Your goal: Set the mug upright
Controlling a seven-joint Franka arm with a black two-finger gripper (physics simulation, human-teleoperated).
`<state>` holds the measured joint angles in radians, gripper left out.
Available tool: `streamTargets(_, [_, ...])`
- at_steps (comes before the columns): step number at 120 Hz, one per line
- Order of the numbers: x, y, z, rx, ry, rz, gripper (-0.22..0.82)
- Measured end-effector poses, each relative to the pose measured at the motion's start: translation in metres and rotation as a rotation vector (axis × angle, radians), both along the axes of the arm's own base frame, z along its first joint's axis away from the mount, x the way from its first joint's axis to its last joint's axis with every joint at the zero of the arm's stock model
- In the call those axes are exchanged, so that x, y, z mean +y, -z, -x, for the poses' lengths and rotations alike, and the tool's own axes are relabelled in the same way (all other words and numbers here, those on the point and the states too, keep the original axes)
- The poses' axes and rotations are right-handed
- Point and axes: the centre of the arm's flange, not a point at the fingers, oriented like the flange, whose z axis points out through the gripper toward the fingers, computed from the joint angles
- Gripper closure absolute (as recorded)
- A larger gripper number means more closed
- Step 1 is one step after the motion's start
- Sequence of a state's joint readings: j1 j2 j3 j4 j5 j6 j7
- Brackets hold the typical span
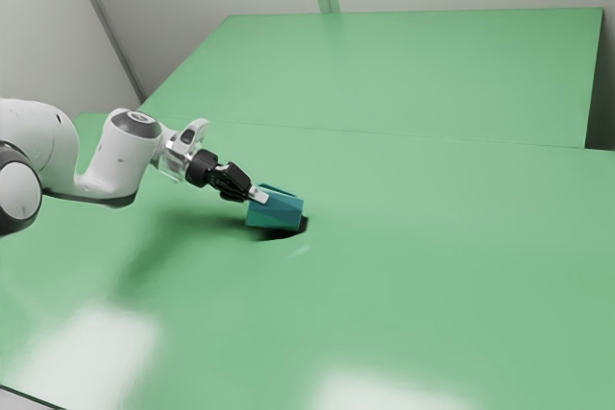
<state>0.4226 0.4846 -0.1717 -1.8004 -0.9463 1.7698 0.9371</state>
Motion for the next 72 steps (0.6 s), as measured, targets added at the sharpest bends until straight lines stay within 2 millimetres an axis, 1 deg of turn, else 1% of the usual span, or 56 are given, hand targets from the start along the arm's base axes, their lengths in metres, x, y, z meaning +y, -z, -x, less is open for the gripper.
streamTargets(6, [-0.001, -0.002, 0.000, -0.008, 0.004, -0.003, 0.76])
streamTargets(12, [-0.003, -0.012, -0.001, -0.027, 0.015, -0.015, 0.77])
streamTargets(27, [-0.009, -0.048, -0.002, -0.095, 0.064, -0.114, 0.78])
streamTargets(42, [-0.030, -0.079, -0.002, -0.153, 0.161, -0.284, 0.78])
streamTargets(60, [-0.047, -0.094, 0.002, -0.186, 0.270, -0.566, 0.78])
streamTargets(72, [-0.064, -0.104, 0.011, -0.199, 0.319, -0.722, 0.78])
